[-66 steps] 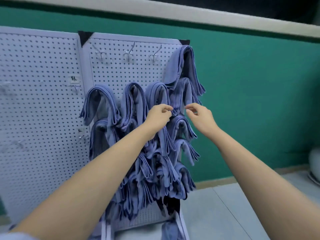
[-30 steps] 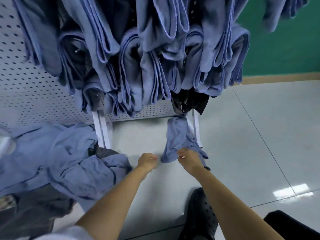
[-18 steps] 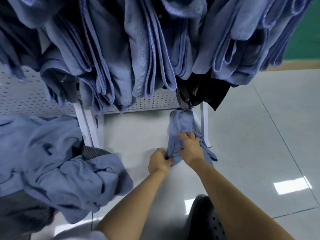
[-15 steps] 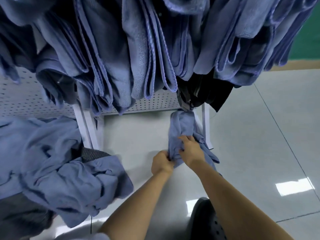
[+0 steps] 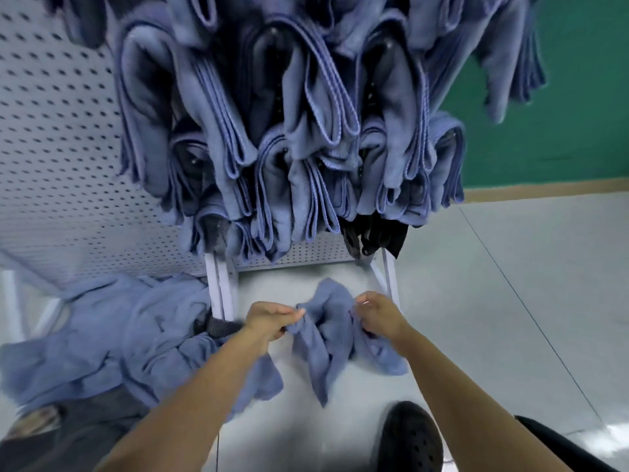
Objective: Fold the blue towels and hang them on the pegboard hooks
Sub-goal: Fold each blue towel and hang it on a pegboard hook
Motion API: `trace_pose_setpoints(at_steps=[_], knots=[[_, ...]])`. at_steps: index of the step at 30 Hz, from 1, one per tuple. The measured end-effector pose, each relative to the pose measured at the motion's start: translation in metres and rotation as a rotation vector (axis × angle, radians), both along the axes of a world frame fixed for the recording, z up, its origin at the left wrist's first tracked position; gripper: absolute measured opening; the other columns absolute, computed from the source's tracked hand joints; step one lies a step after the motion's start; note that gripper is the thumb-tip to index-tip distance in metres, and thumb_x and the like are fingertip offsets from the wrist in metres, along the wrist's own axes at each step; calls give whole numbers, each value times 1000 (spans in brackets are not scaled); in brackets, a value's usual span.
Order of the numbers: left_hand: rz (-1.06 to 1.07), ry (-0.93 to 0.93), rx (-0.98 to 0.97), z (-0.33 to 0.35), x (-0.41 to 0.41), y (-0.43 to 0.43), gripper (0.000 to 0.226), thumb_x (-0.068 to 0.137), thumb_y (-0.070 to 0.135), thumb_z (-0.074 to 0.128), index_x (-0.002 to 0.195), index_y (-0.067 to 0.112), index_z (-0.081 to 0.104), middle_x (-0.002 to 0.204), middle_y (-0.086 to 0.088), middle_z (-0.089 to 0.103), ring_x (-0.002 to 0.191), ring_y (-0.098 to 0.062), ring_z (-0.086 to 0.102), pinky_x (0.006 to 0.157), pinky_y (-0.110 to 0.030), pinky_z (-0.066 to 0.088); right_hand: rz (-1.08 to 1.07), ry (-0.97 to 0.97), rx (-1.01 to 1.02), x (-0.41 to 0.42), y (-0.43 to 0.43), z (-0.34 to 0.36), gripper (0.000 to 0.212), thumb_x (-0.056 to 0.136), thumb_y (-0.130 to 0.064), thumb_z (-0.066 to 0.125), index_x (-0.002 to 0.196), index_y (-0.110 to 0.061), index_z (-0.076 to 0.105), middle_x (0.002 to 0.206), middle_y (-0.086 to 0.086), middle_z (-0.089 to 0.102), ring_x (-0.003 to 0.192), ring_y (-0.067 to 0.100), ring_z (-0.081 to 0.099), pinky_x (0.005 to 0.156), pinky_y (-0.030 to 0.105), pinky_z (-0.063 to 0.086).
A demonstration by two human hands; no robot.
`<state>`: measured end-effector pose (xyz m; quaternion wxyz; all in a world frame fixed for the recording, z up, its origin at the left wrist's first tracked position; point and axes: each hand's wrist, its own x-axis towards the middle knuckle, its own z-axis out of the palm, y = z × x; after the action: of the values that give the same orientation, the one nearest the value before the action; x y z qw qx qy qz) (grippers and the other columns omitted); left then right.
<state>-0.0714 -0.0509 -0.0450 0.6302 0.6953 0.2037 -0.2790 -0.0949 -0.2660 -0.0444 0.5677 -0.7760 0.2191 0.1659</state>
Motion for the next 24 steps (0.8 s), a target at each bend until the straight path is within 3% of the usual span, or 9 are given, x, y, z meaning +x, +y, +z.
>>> trace_pose_setpoints(at_steps=[3,7,9,11,14,17,20,22,24], knots=[[71,-67,-19,65,-7,30,18,84,13,71,70,9,61,53,1,54,44,-4,49,47,-12,41,-22,-97,20,-15,6,61,19,88,7,50,78,-8,56,62,5,49,55,15,44,43,15,35],[195,-185,-95,144,-17,68,14,85,17,70,76,8,64,65,-3,64,70,-15,59,60,-21,49,-40,-194,-1,-36,15,132,14,91,1,49,83,-9,54,71,8,48,64,17,44,52,18,39],[247,-256,-80,180,-25,80,17,89,16,66,75,9,59,70,-5,63,66,-15,60,53,-23,52,-18,-275,-37,-46,21,166,11,94,-4,49,84,-8,53,78,10,47,69,19,42,57,24,37],[264,-328,-36,214,-35,86,21,93,13,61,73,9,54,74,-7,58,64,-15,58,46,-22,52,-16,-372,-56,-53,30,198,14,94,-6,51,80,-8,53,75,9,45,67,19,39,55,25,33],[210,-418,60,250,-50,87,23,94,8,57,72,10,53,79,-9,56,70,-19,54,54,-27,47,58,-504,-131,-60,47,242,17,95,-10,52,78,-8,54,63,5,40,55,15,34,46,18,29],[20,-454,214,278,-65,92,12,94,5,53,84,5,59,85,-14,58,67,-21,52,57,-29,45,150,-672,-347,-67,60,280,9,93,-12,57,89,-10,65,65,-1,46,59,12,42,57,19,34],[-326,-422,359,292,-83,107,9,90,9,58,93,9,67,89,-9,63,74,-19,57,61,-27,52,82,-783,-718,-75,68,298,13,91,-22,61,97,-21,72,69,-8,45,74,17,48,64,28,36],[-604,-327,390,291,-95,115,7,89,14,62,93,15,69,86,0,64,73,-12,59,66,-24,54,-24,-784,-748,-81,75,299,14,92,-26,57,96,-27,71,62,-10,51,75,18,52,62,30,40],[-824,-245,401,288,-105,117,11,90,18,64,100,15,69,84,4,64,71,-7,59,71,-23,54,-33,-850,-619,-80,81,294,14,93,-21,54,90,-26,67,58,-7,57,68,20,58,63,33,48]])
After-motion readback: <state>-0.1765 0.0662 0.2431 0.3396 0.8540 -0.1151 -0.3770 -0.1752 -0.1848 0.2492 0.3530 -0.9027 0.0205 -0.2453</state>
